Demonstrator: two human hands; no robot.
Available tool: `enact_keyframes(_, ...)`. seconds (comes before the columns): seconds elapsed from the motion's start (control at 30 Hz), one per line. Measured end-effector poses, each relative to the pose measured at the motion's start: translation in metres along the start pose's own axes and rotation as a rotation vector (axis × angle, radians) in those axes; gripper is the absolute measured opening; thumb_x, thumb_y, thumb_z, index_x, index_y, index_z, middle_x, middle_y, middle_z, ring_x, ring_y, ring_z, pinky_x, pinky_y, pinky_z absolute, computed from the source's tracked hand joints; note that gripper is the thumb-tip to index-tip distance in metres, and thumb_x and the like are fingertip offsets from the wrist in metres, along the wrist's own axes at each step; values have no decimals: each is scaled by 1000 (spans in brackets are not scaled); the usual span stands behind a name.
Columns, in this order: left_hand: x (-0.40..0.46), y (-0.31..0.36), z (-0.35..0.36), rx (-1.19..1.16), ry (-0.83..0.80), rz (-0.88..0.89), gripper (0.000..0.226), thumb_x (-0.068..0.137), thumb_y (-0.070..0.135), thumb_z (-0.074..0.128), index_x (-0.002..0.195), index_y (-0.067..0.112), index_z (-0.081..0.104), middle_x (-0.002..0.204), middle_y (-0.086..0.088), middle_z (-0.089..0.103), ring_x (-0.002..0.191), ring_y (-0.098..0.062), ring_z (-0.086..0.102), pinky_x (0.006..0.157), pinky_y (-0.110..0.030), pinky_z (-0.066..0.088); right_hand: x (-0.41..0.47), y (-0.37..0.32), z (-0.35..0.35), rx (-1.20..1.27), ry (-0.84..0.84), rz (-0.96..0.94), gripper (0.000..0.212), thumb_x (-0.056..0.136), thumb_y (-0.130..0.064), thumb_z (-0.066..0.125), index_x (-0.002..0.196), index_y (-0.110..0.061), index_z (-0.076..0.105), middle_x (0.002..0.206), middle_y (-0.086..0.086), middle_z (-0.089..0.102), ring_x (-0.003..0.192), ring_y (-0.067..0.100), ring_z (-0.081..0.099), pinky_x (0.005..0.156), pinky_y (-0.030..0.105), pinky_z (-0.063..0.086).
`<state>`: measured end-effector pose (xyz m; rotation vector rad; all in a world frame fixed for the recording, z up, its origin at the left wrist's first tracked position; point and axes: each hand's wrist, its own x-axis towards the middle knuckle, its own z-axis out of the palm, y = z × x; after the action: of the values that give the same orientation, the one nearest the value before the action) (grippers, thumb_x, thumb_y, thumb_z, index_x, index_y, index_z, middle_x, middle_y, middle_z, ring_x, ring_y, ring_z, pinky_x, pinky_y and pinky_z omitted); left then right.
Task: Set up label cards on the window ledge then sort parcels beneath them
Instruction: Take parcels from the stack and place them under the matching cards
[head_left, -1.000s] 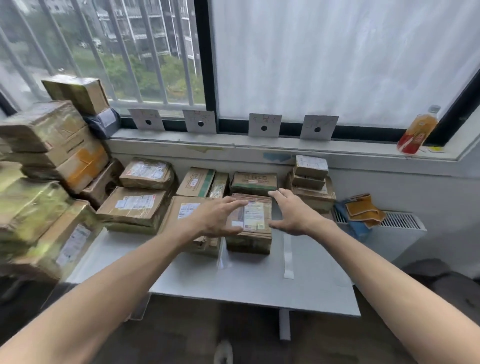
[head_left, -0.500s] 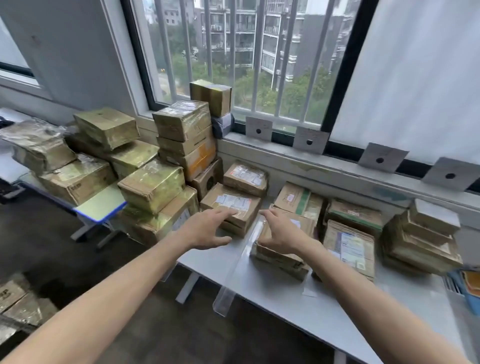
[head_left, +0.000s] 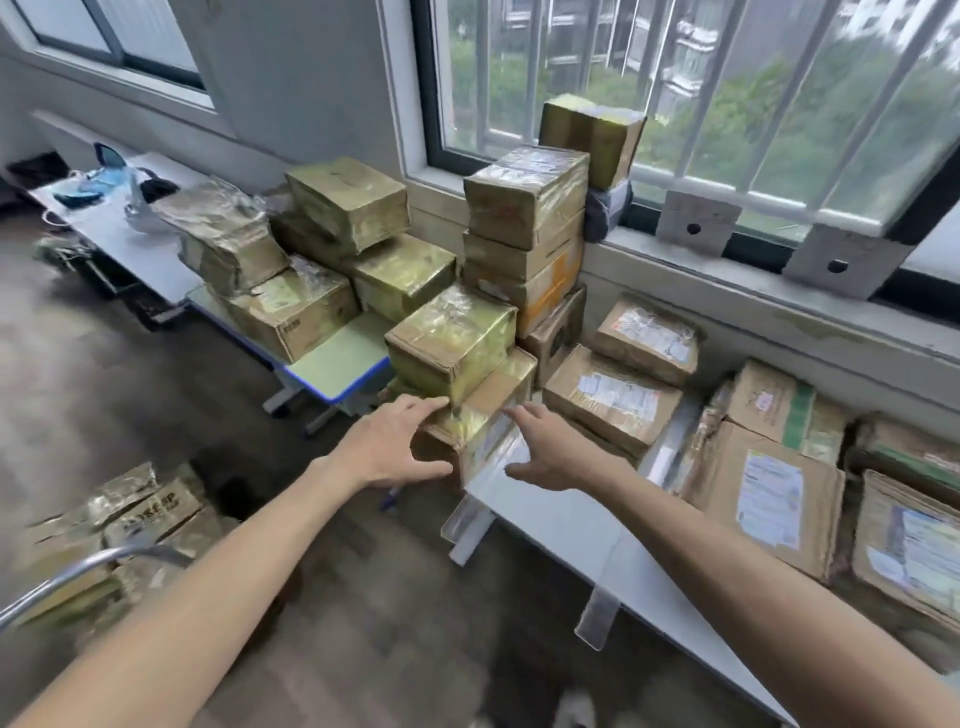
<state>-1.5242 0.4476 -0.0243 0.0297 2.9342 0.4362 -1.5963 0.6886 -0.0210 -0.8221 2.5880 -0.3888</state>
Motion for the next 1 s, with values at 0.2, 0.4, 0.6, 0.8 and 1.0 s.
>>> enact_keyframes(0.2, 27, -25, -2, 16, -8, -133, 112, 58, 91, 57, 152, 49, 12, 160, -7, 22, 144, -30, 31, 110, -52, 39, 49, -2, -2, -20, -25, -24, 86, 88, -35, 74, 156, -21, 23, 160, 11, 26, 140, 32, 38, 112, 42, 42)
enact_keyframes(0.4, 87, -29, -21, 48, 36, -208, 121, 57, 88, 64, 153, 48, 2, 160, -14, 15, 144, -37, 27, 110, -53, 36, 101, 18, -13, 35, -12, -30, 88, 86, -33, 75, 156, -19, 24, 160, 11, 24, 139, 33, 39, 113, 42, 40)
enact_keyframes(0.6, 164, -32, -32, 40, -50, -300, 138, 41, 100, 57, 152, 50, -7, 162, -21, -4, 150, -42, 6, 113, -65, 26, 132, 57, -21, 99, -12, 2, 89, 85, -35, 76, 155, -20, 22, 157, 15, 26, 139, 36, 38, 114, 44, 38)
enact_keyframes(0.8, 189, -39, -35, 93, -198, -302, 140, 44, 96, 61, 150, 50, -16, 158, -21, 0, 142, -45, 18, 110, -60, 32, 151, 75, -30, 134, -14, 30, 88, 87, -33, 73, 157, -16, 22, 161, 18, 19, 144, 37, 31, 117, 41, 32)
enact_keyframes(1.0, 190, -48, -33, 104, -185, -272, 135, 49, 94, 62, 151, 49, -14, 154, -18, 4, 136, -42, 24, 103, -57, 37, 167, 62, -33, 121, -22, 75, 92, 86, -35, 74, 158, -19, 18, 164, 17, 12, 147, 36, 28, 117, 41, 31)
